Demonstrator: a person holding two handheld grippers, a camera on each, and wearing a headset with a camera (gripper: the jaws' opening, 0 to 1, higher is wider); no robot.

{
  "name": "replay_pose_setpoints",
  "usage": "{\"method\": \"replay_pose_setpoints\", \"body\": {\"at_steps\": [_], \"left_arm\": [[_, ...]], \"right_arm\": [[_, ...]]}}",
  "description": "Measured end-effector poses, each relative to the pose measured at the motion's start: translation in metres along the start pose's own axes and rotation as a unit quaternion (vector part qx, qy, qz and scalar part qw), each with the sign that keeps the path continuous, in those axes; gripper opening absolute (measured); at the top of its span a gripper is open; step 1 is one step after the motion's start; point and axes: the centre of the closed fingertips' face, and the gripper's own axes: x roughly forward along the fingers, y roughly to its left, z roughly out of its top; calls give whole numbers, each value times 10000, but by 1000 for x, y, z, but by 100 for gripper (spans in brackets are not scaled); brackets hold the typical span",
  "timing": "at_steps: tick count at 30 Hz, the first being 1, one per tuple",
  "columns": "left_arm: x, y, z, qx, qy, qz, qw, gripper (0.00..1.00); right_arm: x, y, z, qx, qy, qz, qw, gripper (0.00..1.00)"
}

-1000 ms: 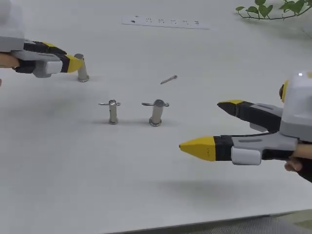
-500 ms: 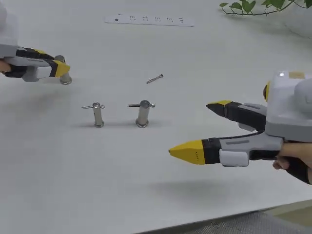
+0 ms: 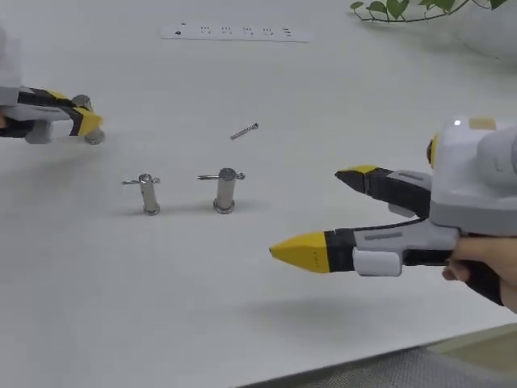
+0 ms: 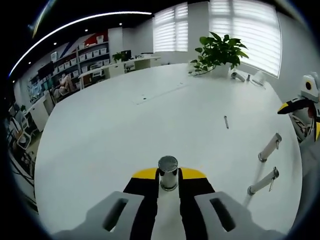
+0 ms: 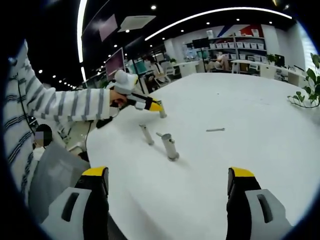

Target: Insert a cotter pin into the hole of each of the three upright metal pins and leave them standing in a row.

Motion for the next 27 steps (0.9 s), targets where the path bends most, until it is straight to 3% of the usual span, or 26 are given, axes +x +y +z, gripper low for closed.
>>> {"method": "replay_pose_setpoints", "body": {"at_steps": [5,12,17,20,24,27], "left_arm": [[4,5,2,-25,-2,88,10000,12],[6,11,0,-398,4,138,9991,12],[9,18,-1,-454,23,243,9987,12],[10,19,-2,-293,39,268,9992,11],[11,22,-3,-417,15,327,9986,11],[11,24,-4,-304,34,367,9989,11]], "right_arm": [[-1,1,-6,-33,83,49,9999,100],[-3,0,-9,1,101,34,9999,100],[-6,-3,-12,-24,139,-6,9999,100],[-7,-3,-13,-3,136,-11,9999,100],[-7,-1,-13,22,121,28,9999,100],[-7,1,-11,-11,97,48,9999,100]]}}
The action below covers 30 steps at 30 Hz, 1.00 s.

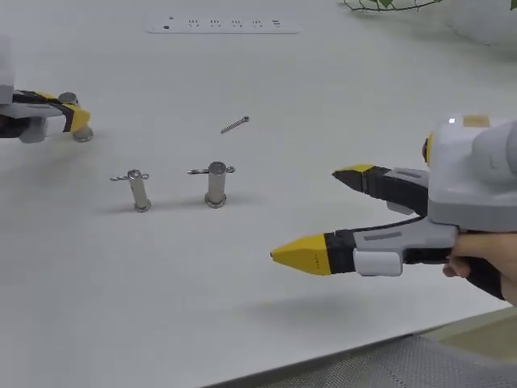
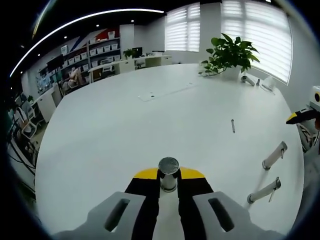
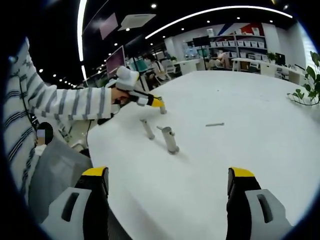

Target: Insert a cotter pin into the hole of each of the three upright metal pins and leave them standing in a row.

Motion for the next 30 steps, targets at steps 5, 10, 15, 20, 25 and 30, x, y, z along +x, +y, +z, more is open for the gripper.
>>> {"method": "replay_pose_setpoints", "body": {"at_steps": [5,10,15,20,25,30], "left_arm": [[2,3,0,126,-8,22,9999,10],[-10,0,11,-36,-188,77,9998,10],[-27,6,18,-185,-289,248,9991,10],[-43,12,17,-379,-262,404,9981,10],[-55,10,16,-388,-215,369,9983,11],[-69,0,17,-193,-145,414,9989,11]], "right_arm": [[0,1,1,-17,-20,19,10000,100],[0,2,-1,-6,-17,23,10000,100],[1,2,-2,6,-18,37,10000,100],[3,2,-2,-23,-7,75,10000,100],[4,4,-2,21,-5,150,9999,99],[6,5,-2,23,-19,158,9999,99]]}}
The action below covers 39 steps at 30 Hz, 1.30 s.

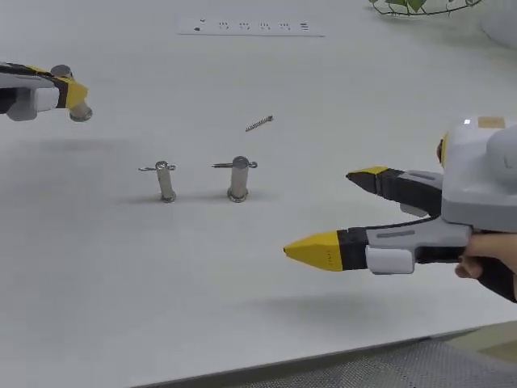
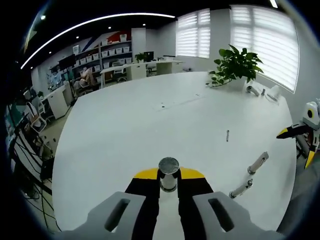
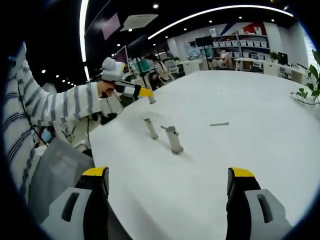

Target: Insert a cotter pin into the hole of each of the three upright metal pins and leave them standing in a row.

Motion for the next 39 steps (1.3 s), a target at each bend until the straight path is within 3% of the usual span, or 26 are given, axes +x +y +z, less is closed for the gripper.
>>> {"method": "replay_pose_setpoints", "body": {"at_steps": [4,7,17,31,33,36,39], "left_arm": [[-9,-9,2,-69,43,-98,9999,11],[-21,-26,2,109,91,-132,9998,11],[-44,-65,3,3,-32,-350,9994,11],[-73,-111,-18,-175,-10,-475,9987,11],[-75,-119,-24,-346,8,-520,9981,11],[-74,-127,-33,-364,61,-548,9978,11],[-69,-134,-46,-470,252,-592,9968,11]], "right_arm": [[1,2,-1,-4,19,37,10000,99],[2,3,-3,-14,52,45,10000,99],[1,5,-1,-1,0,84,10000,99],[6,10,-7,-73,101,157,9998,99],[6,10,-7,-62,98,162,9998,99],[6,10,-7,-65,92,155,9998,99],[6,11,-7,-73,93,161,9998,99]]}}
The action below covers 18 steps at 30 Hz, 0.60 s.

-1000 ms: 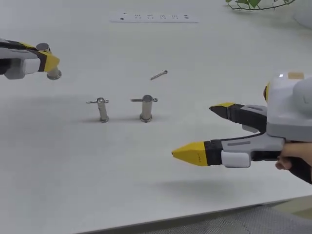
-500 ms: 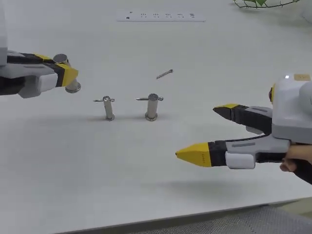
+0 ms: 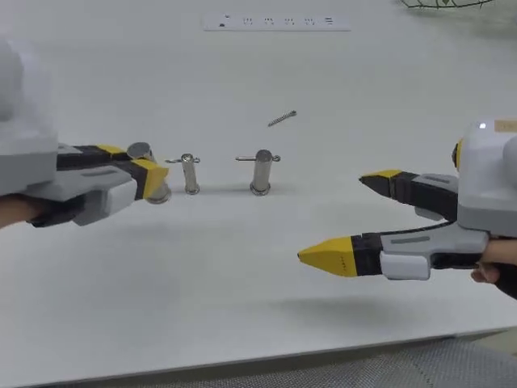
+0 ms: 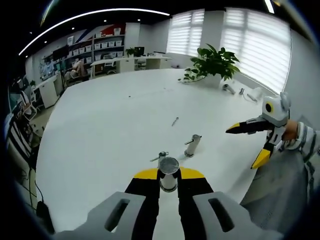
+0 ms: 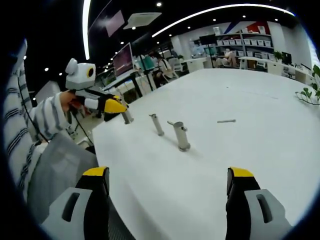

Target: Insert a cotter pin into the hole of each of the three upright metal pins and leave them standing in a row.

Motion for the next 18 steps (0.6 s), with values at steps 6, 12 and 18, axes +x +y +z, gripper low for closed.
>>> {"method": "replay_pose_setpoints", "body": {"at_steps": [6,12,18], "left_arm": [[7,-7,-21,-48,179,75,9998,11],[13,-10,-32,5,298,167,9994,11],[21,-13,-40,-98,379,141,9991,11]], "right_arm": [[0,0,-1,50,-3,-18,10000,99],[1,2,-2,-31,50,-28,10000,98],[3,3,-1,-6,40,-39,10000,98]]}}
